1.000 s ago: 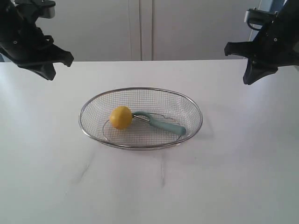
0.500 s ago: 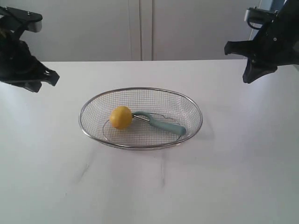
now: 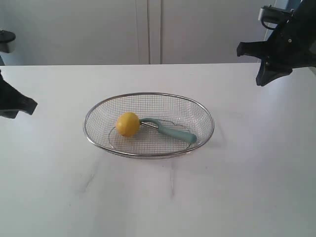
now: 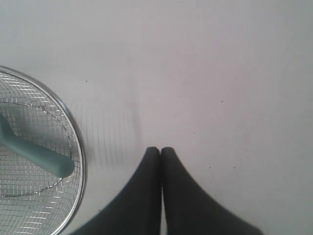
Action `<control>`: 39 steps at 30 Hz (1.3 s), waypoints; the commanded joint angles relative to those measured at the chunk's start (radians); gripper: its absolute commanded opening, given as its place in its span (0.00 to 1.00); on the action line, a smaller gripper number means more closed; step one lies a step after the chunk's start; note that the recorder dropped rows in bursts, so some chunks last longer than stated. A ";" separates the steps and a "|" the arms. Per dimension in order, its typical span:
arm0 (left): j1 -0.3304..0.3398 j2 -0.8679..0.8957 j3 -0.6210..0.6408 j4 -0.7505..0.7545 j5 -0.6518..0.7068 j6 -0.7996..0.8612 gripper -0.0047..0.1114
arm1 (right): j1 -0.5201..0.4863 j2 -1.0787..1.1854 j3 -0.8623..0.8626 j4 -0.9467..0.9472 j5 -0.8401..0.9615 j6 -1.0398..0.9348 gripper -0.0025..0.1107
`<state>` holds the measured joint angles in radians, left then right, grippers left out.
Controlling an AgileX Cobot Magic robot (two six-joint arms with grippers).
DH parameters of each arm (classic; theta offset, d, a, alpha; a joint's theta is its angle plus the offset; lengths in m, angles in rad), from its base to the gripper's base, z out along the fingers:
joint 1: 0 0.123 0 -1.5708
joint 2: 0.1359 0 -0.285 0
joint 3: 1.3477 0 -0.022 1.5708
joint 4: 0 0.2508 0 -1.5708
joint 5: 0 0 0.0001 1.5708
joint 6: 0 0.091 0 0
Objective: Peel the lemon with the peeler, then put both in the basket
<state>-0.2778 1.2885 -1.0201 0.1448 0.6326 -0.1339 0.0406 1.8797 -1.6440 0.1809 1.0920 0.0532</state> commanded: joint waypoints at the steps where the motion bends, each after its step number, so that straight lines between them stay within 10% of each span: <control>1: 0.047 -0.082 0.093 -0.009 -0.035 -0.053 0.04 | -0.009 -0.014 -0.007 0.000 -0.005 0.006 0.02; 22: 0.252 -0.540 0.638 -0.101 -0.378 -0.076 0.04 | -0.009 -0.014 -0.007 0.000 -0.005 0.007 0.02; 39: 0.324 -1.052 0.905 -0.114 -0.377 -0.076 0.04 | -0.009 -0.014 -0.007 0.000 -0.005 0.007 0.02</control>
<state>0.0434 0.3079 -0.1472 0.0409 0.2506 -0.2029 0.0406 1.8797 -1.6440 0.1809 1.0905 0.0590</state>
